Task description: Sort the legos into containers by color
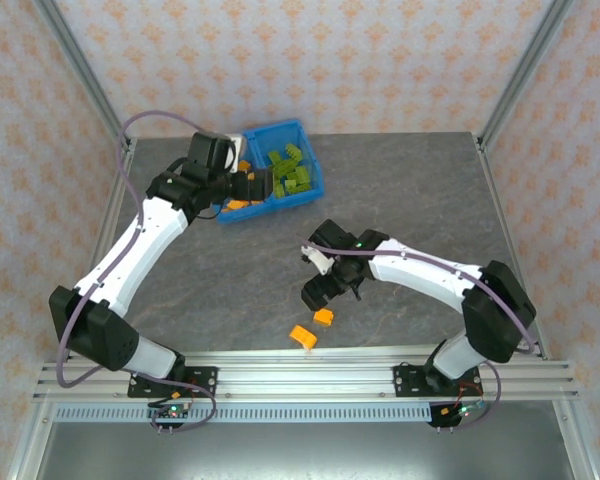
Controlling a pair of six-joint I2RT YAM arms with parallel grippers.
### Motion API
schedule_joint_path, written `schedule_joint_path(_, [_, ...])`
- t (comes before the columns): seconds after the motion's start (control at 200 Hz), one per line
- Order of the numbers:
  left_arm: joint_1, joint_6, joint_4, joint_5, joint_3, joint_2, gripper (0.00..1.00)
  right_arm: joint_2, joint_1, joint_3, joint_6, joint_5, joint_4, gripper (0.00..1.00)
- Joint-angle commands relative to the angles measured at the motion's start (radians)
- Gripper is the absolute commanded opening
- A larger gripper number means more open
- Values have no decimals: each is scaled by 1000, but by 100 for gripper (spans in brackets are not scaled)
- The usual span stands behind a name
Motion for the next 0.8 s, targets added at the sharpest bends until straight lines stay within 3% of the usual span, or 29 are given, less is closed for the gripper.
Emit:
schedule_joint_path(0.0, [-4,23,6,-32,-42,-89,100,31,15,-19,-42,-25,-22,86])
schedule_joint_path(0.42, [-4,19,11,-42,-46,-71,100,146,91,-13,-32,94,-75,68])
schedule_joint_path(0.796, [-4,15,19,-42,-61,-67,100,179,102,-8,-19,121,-86,39])
